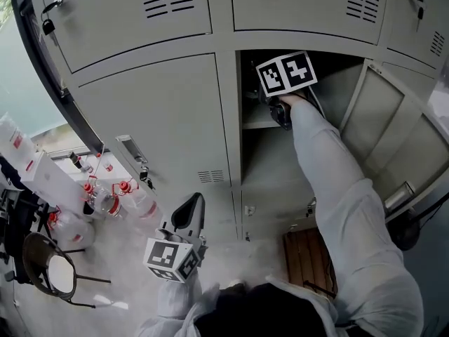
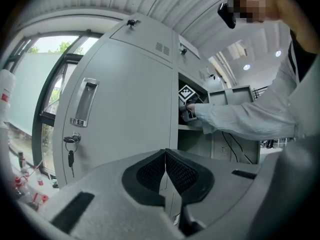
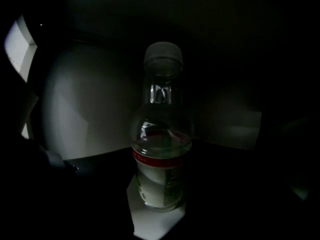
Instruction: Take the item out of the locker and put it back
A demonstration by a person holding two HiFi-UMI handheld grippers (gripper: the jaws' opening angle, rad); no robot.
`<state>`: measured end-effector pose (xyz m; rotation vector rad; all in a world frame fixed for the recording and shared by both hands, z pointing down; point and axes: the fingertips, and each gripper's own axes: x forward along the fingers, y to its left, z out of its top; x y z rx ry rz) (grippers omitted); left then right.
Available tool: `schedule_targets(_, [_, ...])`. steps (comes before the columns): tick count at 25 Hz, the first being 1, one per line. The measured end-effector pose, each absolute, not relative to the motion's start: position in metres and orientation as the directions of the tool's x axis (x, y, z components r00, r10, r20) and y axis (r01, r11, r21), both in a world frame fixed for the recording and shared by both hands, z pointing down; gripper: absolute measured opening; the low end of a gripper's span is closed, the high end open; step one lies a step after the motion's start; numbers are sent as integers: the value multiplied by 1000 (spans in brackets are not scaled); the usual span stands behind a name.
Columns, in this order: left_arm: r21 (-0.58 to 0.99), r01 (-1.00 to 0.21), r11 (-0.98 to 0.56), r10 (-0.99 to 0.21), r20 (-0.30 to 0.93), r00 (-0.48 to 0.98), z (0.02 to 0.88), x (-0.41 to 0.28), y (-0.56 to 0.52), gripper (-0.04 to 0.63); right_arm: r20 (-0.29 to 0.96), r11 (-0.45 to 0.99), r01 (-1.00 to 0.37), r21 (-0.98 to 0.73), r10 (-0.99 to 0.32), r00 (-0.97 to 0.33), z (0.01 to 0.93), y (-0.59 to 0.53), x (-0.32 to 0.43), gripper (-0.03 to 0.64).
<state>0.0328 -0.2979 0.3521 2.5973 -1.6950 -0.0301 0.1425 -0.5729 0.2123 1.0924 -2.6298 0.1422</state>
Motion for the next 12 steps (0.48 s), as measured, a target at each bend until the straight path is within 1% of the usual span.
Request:
schedule_targets(4, [43, -920, -390, -921, 11, 390, 354, 29, -301, 8, 304, 752, -658, -35, -619, -724, 222, -593, 126, 308])
schedule_targets(7, [44, -923, -383, -924, 9, 383, 354, 28, -302, 9, 308, 738, -673, -54, -629, -714, 225, -601, 124, 308])
schedule_targets(12, [47, -926, -375, -927, 13, 376, 354, 26, -302, 8, 266, 744, -668, 3, -645, -717, 215, -600, 123, 312])
